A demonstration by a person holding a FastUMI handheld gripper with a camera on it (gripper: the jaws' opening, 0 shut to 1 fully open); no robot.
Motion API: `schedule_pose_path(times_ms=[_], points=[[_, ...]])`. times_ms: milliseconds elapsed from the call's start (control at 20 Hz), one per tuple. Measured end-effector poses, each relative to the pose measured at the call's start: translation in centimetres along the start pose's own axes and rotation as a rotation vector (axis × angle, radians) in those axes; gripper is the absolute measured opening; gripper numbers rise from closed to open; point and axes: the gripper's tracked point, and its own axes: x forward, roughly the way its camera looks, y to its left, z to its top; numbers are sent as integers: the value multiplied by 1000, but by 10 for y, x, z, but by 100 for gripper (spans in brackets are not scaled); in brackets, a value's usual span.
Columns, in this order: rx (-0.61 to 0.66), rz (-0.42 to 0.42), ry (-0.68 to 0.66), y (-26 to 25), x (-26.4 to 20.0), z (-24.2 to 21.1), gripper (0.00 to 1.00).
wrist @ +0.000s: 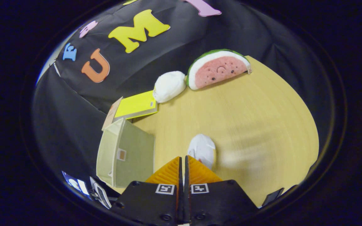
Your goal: Open the storage box then place both shoes into the box .Put the left shoe in first, then the right shoe, with the right side of both shoes facing outward in a uniform manner.
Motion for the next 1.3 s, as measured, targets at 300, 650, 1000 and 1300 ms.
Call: schedule_pose_path(times_ms=[300,650,1000,1300], points=[[-121,-104,-18,4,-9,-2,5],[-100,-213,23,-43,-4,-11,6],[-191,-365,178,-99,17,-48,57],[-260,-346,293,-106,41,-80,60]])
